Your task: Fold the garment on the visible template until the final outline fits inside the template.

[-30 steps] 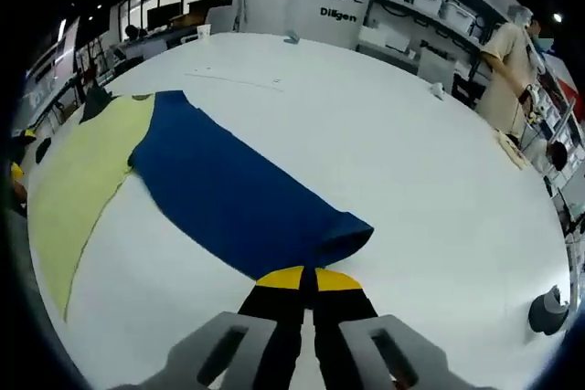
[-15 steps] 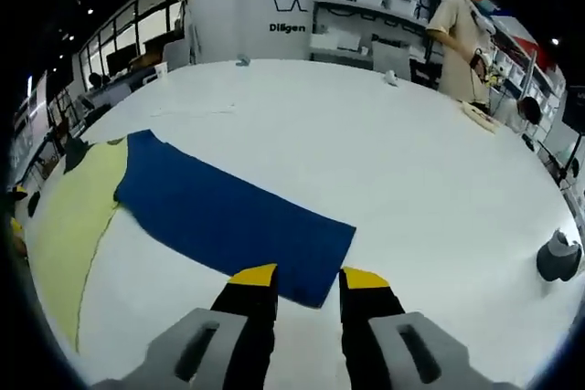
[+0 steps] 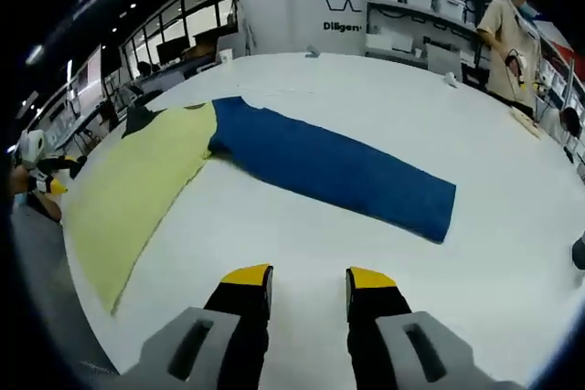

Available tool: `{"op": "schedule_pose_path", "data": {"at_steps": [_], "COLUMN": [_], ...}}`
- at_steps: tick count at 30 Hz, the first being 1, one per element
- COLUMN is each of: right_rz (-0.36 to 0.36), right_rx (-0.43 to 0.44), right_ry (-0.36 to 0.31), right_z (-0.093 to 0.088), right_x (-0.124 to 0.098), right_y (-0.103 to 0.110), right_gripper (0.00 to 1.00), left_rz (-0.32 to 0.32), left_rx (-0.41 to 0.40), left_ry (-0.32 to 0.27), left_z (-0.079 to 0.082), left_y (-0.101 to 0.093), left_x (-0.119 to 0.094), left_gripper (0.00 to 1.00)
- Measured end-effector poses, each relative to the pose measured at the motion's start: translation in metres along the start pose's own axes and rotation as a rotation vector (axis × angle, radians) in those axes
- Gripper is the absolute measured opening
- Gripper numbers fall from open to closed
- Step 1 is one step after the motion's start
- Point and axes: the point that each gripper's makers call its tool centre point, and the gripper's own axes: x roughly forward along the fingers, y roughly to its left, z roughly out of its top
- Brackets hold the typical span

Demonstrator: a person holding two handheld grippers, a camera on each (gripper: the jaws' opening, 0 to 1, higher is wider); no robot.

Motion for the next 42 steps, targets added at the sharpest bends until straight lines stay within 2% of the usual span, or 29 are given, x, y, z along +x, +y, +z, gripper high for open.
{"op": "schedule_pose_path", "data": {"at_steps": [3,5,8,11,13,14,15,17,20,22,27,33,35,37,42], "right_rz": [0.016,0.028,0.05,0.102,0.135,0.142,0.149,0.193,0.213,0.245,0.279,0.309,0.304,0.295,0.307], "right_rx": [0.013,0.015,0.017,0.003,-0.028,-0.035,-0.042,-0.064,-0.108,-0.145,-0.144,-0.149,-0.145,-0.15,-0.136], "right_ry": [-0.012,-0.024,-0.033,-0.028,0.005,0.008,0.011,0.012,0.031,0.044,0.047,0.052,0.044,0.044,0.055], "right_z": [-0.001,0.003,0.001,-0.002,-0.004,-0.005,-0.007,-0.01,-0.014,-0.015,-0.019,-0.025,-0.02,-0.023,-0.024], "right_x": [0.002,-0.009,-0.005,-0.005,-0.01,-0.009,-0.008,-0.008,-0.011,-0.012,-0.012,-0.01,-0.013,-0.009,-0.008], "right_y": [0.005,0.018,0.028,0.051,0.071,0.073,0.075,0.102,0.122,0.136,0.158,0.163,0.172,0.172,0.184], "right_gripper": [0.29,0.3,0.32,0.31,0.28,0.28,0.29,0.29,0.34,0.34,0.33,0.3,0.29,0.3,0.18], "left_rz": [-0.013,-0.019,-0.021,-0.019,-0.013,-0.013,-0.012,-0.01,-0.008,-0.003,-0.012,-0.02,-0.036,-0.044,-0.047], "left_rx": [-0.007,-0.011,-0.016,-0.033,-0.042,-0.044,-0.046,-0.053,-0.055,-0.055,-0.056,-0.056,-0.043,-0.04,0.03], "left_ry": [0.011,0.024,0.031,0.044,0.054,0.055,0.056,0.064,0.074,0.083,0.089,0.101,0.107,0.114,0.154], "left_z": [-0.004,-0.009,-0.015,-0.02,-0.026,-0.026,-0.027,-0.029,-0.033,-0.035,-0.037,-0.039,-0.04,-0.04,-0.048], "left_y": [-0.004,-0.005,-0.003,-0.003,-0.001,-0.001,-0.001,-0.003,-0.002,-0.003,-0.004,-0.006,-0.009,-0.013,-0.012], "left_x": [0.0,0.001,0.003,0.004,0.006,0.006,0.006,0.006,0.006,0.006,0.007,0.007,0.007,0.008,0.012], "left_gripper": [0.63,0.62,0.6,0.57,0.56,0.55,0.54,0.52,0.51,0.5,0.5,0.47,0.44,0.42,0.38]}}
